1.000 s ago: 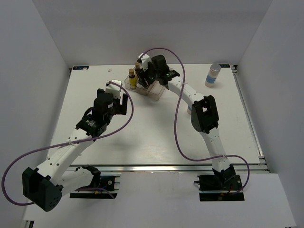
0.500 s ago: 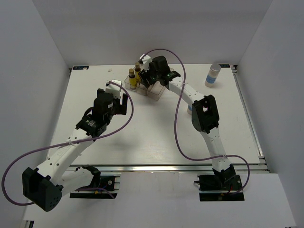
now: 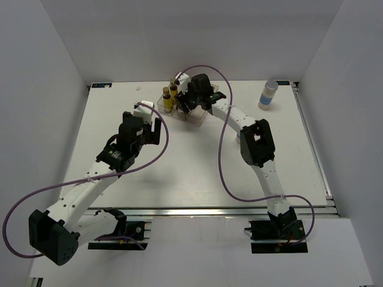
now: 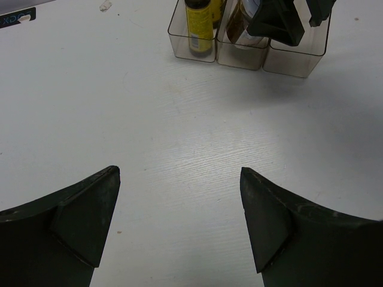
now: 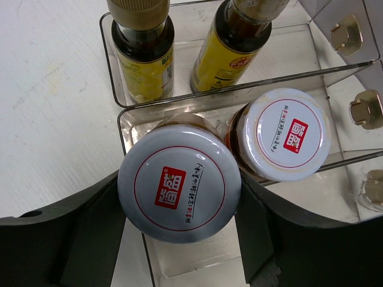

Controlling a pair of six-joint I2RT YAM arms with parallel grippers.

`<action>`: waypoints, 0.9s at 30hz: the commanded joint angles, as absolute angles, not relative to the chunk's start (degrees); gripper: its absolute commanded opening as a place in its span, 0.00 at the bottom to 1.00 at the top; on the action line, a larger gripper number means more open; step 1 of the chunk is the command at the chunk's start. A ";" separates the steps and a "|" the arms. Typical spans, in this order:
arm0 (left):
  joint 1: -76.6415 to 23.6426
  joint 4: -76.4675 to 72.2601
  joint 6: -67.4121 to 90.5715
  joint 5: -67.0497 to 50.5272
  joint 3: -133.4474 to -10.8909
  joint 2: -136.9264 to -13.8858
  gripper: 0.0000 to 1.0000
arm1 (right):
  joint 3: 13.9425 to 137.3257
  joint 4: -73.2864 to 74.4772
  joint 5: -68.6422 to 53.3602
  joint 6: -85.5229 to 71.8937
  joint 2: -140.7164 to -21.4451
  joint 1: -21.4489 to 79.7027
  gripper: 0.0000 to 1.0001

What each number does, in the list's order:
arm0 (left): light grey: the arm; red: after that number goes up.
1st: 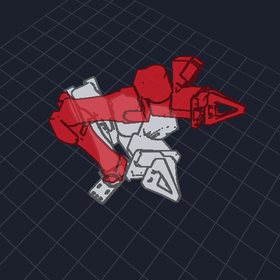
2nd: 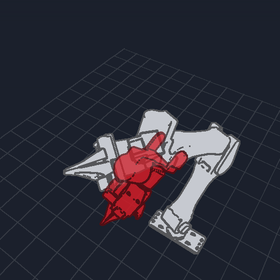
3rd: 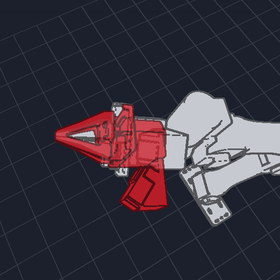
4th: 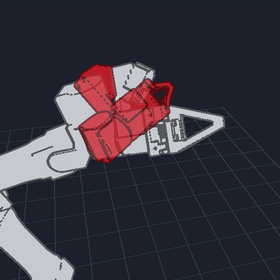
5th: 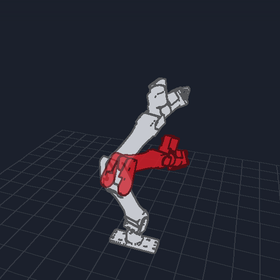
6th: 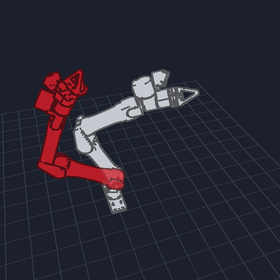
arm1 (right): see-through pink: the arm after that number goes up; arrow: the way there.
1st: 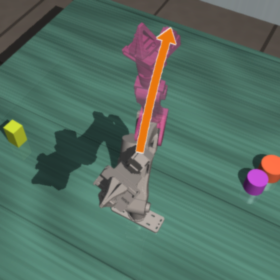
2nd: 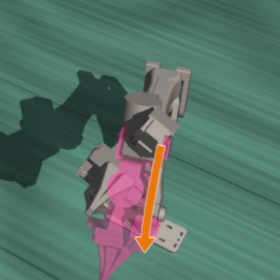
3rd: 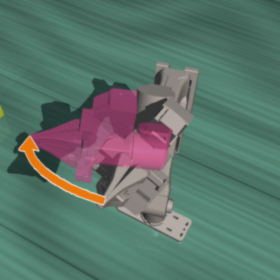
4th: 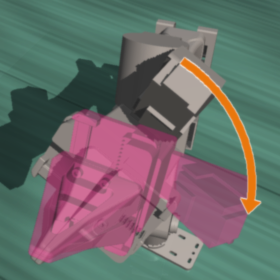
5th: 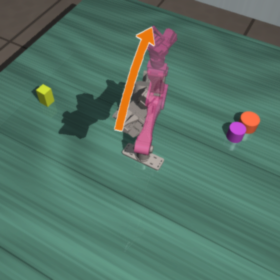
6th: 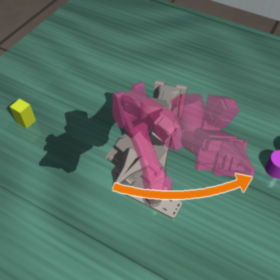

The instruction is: Organize the condiment bottles

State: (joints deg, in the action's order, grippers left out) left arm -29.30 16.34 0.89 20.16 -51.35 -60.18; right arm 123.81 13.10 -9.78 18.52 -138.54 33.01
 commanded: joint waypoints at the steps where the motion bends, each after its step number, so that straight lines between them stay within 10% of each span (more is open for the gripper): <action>1: -28.83 16.35 0.70 20.21 -51.15 -60.21 0.91 | 124.46 7.21 -9.23 19.16 -137.81 32.61 0.31; 9: -28.65 16.35 0.70 20.04 -51.15 -60.56 0.91 | 124.01 6.94 -8.61 18.19 -137.20 32.78 0.72; 27: -28.30 16.08 0.79 18.99 -50.98 -60.21 0.91 | 107.34 7.47 -12.57 10.64 -114.81 32.52 0.78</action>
State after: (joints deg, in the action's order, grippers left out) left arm -28.60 16.38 0.86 20.05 -51.33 -61.10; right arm 111.22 10.59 -10.85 13.91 -127.17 32.97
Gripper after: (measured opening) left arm 0.908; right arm 0.776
